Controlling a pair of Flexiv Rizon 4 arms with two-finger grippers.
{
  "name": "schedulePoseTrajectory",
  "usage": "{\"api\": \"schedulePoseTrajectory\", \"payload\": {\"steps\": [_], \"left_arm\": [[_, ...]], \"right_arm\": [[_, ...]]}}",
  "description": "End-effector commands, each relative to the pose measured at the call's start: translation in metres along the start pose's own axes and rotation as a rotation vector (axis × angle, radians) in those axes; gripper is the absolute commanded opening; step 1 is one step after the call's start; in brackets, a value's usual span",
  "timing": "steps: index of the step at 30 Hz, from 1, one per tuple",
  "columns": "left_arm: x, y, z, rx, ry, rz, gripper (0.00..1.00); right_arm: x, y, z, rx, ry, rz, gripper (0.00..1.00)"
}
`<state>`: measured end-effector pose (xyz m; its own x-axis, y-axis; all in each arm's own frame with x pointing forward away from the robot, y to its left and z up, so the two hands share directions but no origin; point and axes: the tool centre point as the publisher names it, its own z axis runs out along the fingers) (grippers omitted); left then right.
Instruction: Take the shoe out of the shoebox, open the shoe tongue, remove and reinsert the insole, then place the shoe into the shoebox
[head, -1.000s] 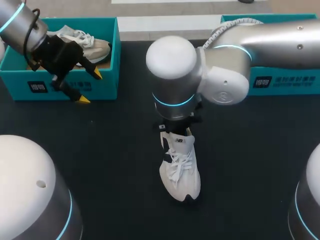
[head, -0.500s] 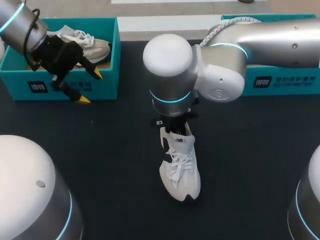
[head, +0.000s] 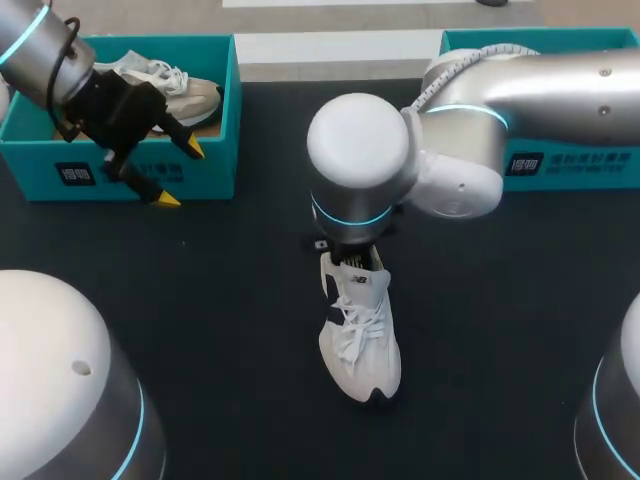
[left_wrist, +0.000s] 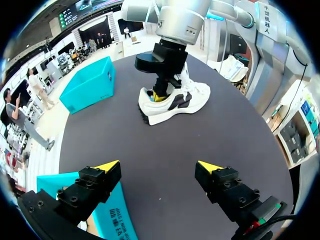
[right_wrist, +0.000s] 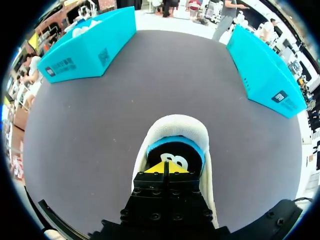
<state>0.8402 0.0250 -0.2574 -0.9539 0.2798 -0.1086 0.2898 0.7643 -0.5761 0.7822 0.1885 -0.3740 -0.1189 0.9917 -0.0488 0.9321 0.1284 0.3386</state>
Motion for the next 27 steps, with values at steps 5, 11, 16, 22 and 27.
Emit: {"api": "schedulePoseTrajectory", "payload": {"steps": [5, 11, 16, 22, 27], "left_arm": [[0.001, 0.0, 0.0, -0.003, 0.0, 0.0, 1.0], [0.001, 0.0, 0.0, -0.003, 0.0, 0.0, 1.0], [0.001, 0.0, 0.0, -0.003, 0.0, 0.0, 1.0], [0.001, 0.0, 0.0, -0.003, 0.0, 0.0, 1.0], [0.001, 0.0, 0.0, -0.003, 0.0, 0.0, 1.0]], "right_arm": [[0.002, -0.001, 0.005, 0.0, -0.032, -0.004, 0.0], [-0.007, 0.004, -0.025, -0.067, -0.052, 0.028, 0.0], [-0.01, 0.008, -0.034, -0.135, -0.046, 0.058, 0.0], [-0.008, 0.023, -0.025, -0.228, -0.017, 0.074, 0.0], [-0.004, 0.031, -0.011, -0.237, -0.028, 0.056, 0.0]]}}
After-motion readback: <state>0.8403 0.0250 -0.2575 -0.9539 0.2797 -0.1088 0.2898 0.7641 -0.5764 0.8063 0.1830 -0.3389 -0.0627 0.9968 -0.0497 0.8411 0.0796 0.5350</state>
